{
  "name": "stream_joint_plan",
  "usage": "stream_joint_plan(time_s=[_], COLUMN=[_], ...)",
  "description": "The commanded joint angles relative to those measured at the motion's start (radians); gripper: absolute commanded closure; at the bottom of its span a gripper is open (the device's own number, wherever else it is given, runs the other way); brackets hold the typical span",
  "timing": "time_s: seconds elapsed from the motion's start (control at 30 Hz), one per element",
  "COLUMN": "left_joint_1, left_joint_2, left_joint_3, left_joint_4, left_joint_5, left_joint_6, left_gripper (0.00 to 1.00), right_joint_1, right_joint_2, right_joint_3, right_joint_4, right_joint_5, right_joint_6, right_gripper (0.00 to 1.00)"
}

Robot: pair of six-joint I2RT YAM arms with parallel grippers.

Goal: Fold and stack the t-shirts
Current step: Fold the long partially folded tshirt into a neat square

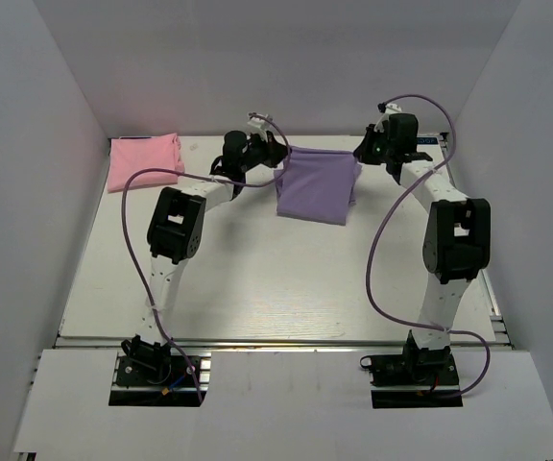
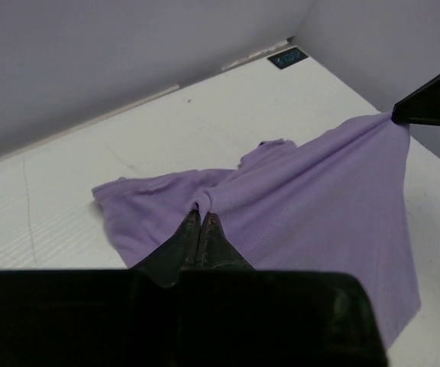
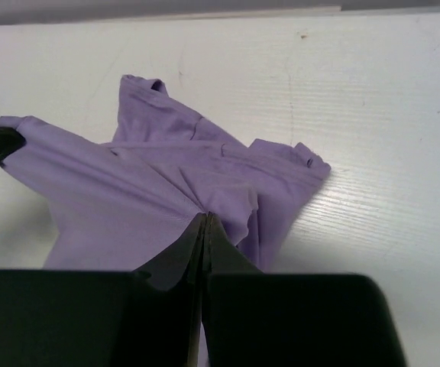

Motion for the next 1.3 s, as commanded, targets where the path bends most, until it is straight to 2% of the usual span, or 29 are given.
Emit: stream_joint_plan(time_s=[0.0,0.1,0.13,0.23,0.47,0.57,0.6,0.63,0.67,0.7,0.73,0.77,0.93,1.17,1.27], left_joint_1=[0.014,0.014,0.014,0.014,0.014,0.014,0.014,0.014,0.014,0.014,0.014,0.014,0.014,0.014,0.014], left_joint_2=[-0.131,-0.084,-0.057,0.055,0.21,0.351,0.387,0.414,0.431,0.431,0.41,0.387,0.28,0.18,0.126], left_joint_3=[-0.029,0.057,0.136,0.252,0.338,0.486,0.587,0.626,0.652,0.652,0.642,0.61,0.587,0.43,0.361], left_joint_4=[0.115,0.044,0.019,-0.02,-0.015,-0.024,-0.039,-0.055,-0.055,-0.055,-0.029,-0.029,-0.082,-0.154,-0.2], left_joint_5=[0.002,-0.011,-0.011,-0.011,-0.187,-0.233,-0.242,-0.286,-0.3,-0.317,-0.317,-0.317,-0.288,-0.143,-0.13], left_joint_6=[0.026,0.038,0.038,0.029,0.029,-0.006,-0.039,-0.053,-0.068,-0.079,-0.079,-0.065,0.001,0.001,0.032], left_gripper=[1.0,1.0,1.0,1.0,0.98,0.87,0.66,0.35,0.01,0.0,0.0,0.0,0.0,0.0,0.0], right_joint_1=[-0.026,-0.031,-0.035,-0.046,-0.067,-0.071,-0.072,-0.072,-0.075,-0.074,-0.074,-0.072,-0.064,-0.046,-0.011], right_joint_2=[-0.059,-0.045,-0.029,0.016,0.224,0.281,0.289,0.31,0.333,0.341,0.344,0.334,0.228,0.139,0.12], right_joint_3=[-0.013,0.008,0.011,0.036,0.208,0.248,0.258,0.281,0.326,0.344,0.379,0.386,0.306,0.181,0.153], right_joint_4=[0.088,0.065,0.062,0.056,0.025,0.068,0.079,0.091,0.079,0.071,0.056,0.045,0.048,-0.044,-0.052], right_joint_5=[0.06,0.078,0.08,0.084,0.064,0.025,0.023,0.026,0.017,0.002,-0.005,-0.012,-0.015,-0.098,-0.12], right_joint_6=[-0.021,-0.018,-0.012,0.01,0.068,0.105,0.109,0.116,0.114,0.114,0.107,0.105,0.082,0.056,0.028], right_gripper=[1.0,1.0,1.0,1.0,1.0,1.0,1.0,1.0,0.94,0.76,0.5,0.1,0.1,0.1,0.1])
